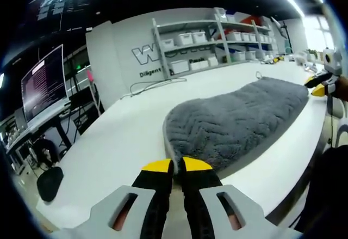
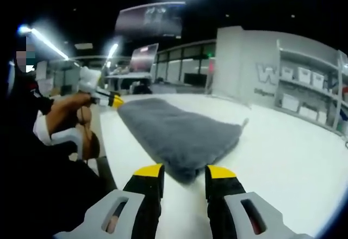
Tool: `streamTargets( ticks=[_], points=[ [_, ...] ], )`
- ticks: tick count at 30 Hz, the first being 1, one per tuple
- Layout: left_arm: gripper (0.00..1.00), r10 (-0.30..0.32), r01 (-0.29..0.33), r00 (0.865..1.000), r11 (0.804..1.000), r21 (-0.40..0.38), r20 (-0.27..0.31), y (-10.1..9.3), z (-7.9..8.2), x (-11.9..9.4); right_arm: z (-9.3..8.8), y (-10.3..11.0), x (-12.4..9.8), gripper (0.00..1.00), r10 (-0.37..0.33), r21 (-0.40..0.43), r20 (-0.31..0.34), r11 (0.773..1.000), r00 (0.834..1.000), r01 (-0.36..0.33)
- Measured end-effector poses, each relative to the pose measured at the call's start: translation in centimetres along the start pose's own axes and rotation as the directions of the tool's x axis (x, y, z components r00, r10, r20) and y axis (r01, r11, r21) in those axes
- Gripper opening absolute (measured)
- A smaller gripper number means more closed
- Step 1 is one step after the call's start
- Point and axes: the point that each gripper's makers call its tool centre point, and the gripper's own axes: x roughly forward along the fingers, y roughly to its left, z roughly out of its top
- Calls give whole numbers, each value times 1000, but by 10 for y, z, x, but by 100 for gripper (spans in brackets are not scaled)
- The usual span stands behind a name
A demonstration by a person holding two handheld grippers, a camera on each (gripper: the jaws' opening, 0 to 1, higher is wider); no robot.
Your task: Open the folded towel by lifting each exposed corner and separating the folded layers until the towel lies flat within the target outline without major curled edges
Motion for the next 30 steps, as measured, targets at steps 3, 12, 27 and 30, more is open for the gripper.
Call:
streamTargets(
  ticks=[3,12,27,30],
  points=[
    [6,2,-2,1000,1000,-7,1,0,0,0,-1,0,0,24,-1,13,1,1000,1000,1],
    [6,10,-10,1000,1000,-18,-2,0,0,2,-2,5,2,17,13,53,7,998,1000,-13],
    [6,14,-14,1000,1000,-10,-6,0,0,3,-3,5,1,7,-15,71,12,997,1000,14],
    [6,15,-15,1000,1000,-10,-7,-1,0,3,-3,4,2,3,-24,73,13,997,1000,23]
  ],
)
